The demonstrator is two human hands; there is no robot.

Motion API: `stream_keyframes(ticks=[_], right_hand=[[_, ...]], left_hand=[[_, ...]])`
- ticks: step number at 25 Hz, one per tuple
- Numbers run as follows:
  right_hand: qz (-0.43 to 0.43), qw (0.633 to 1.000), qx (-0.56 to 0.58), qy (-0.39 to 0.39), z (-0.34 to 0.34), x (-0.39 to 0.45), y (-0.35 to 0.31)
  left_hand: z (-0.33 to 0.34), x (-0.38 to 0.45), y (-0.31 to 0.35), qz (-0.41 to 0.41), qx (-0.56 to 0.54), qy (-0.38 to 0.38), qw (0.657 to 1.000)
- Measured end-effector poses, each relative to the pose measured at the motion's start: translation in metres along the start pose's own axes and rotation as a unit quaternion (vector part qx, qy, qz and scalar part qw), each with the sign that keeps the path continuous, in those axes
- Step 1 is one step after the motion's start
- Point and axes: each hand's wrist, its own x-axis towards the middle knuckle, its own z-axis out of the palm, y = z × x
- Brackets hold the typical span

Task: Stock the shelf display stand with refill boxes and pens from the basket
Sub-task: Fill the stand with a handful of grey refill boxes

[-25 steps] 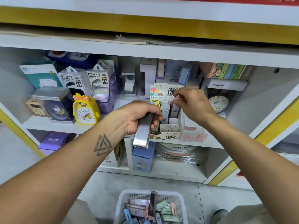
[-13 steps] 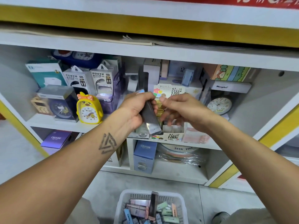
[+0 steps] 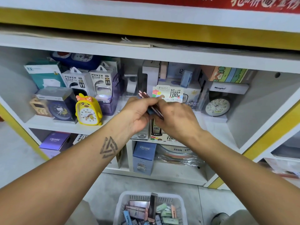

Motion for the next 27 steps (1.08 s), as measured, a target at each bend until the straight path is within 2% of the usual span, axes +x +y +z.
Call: stream_keyframes(ticks=[2,3,5,7,9,11,13,15,17,18,20,24,27], right_hand=[[-0.015,0.999,0.033,-0.023,0.000,0.001,0.001],[-0.003,0.994,0.096,-0.059,-0.003,0.002,0.003],[0.057,0.953,0.270,-0.122,-0.012,0.003,0.009],[0.141,0.906,0.392,-0.071,-0.017,0.008,0.018],[0.223,0.864,0.452,0.000,-0.019,0.015,0.029],[0.279,0.817,0.505,-0.008,-0.022,0.018,0.037],[0.289,0.773,0.564,-0.030,-0.021,0.017,0.042],[0.295,0.754,0.587,-0.030,-0.023,0.014,0.050],[0.307,0.741,0.597,-0.004,-0.028,0.013,0.061],[0.309,0.747,0.589,0.020,-0.031,0.013,0.068],[0.296,0.782,0.545,0.067,-0.034,0.013,0.078],[0.216,0.923,0.306,0.087,-0.021,0.012,0.085],[0.134,0.969,0.191,0.076,-0.009,0.009,0.085]], left_hand=[[0.000,0.001,-0.001,0.003,0.015,0.014,1.000],[-0.002,0.002,0.000,0.005,0.021,0.019,1.000],[-0.007,0.003,0.003,0.004,0.039,0.022,0.999],[-0.010,0.001,0.004,-0.006,0.066,-0.010,0.998],[-0.009,-0.005,0.003,-0.023,0.075,-0.078,0.994],[-0.007,-0.008,0.000,-0.049,0.082,-0.144,0.985],[-0.005,-0.009,-0.003,-0.069,0.087,-0.177,0.978],[-0.003,-0.008,-0.005,-0.084,0.082,-0.184,0.976],[-0.002,-0.005,-0.005,-0.089,0.079,-0.156,0.981],[-0.003,-0.003,-0.004,-0.091,0.079,-0.129,0.984],[-0.004,0.000,-0.001,-0.102,0.072,-0.089,0.988],[-0.010,0.000,0.007,-0.131,0.051,-0.069,0.988],[-0.010,-0.004,0.010,-0.145,0.041,-0.092,0.984]])
